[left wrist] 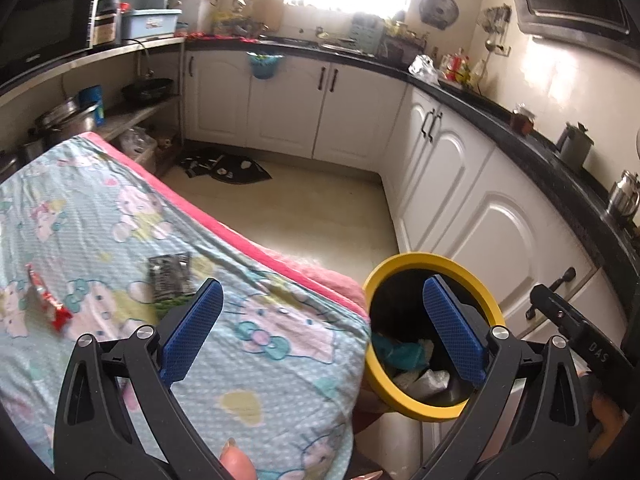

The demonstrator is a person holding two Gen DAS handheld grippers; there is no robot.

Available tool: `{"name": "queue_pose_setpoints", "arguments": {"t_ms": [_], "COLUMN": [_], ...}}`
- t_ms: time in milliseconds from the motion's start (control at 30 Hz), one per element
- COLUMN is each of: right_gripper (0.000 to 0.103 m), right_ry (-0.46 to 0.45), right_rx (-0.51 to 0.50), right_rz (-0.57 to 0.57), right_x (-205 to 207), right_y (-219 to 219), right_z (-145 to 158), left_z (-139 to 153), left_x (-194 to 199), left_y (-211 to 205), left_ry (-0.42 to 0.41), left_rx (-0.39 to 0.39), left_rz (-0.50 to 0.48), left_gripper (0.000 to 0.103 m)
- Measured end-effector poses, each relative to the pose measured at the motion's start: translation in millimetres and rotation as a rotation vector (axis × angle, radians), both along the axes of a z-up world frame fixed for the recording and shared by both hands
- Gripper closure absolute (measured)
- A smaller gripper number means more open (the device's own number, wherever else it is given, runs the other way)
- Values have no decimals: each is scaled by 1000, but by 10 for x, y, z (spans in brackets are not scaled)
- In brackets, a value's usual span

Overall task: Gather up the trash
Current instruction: 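Carry the blue towel and red canister over the yellow bin while opening both tools to drop them, then move both tools back over the remaining wrappers on the bed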

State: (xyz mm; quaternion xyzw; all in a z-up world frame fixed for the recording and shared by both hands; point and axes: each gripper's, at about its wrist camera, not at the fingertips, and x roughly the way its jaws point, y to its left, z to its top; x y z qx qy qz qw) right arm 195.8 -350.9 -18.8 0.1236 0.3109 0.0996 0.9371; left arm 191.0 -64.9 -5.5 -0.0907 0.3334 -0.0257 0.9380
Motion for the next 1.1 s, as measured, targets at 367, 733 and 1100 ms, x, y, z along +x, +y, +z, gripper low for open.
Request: {"name": "queue_pose_setpoints", "arguments": {"t_ms": [367, 733, 1100], "right_gripper": [20, 17, 15], "right_ry": [-78, -126, -147], "right_rx": [-16, -32, -33], "right_rz": [87, 187, 291], "right_x": [-185, -384, -545], "right_y": [305, 667, 1034], "right_z": [280, 451, 558], "left_z": [171, 327, 380], "left_x": [-277, -522, -751], "left_y": [423, 777, 1057], "left_ry": [-62, -111, -129], "left_rx": [-3, -3, 17], "left_rz": [98, 173, 231], "left_gripper": [11, 11, 11]}}
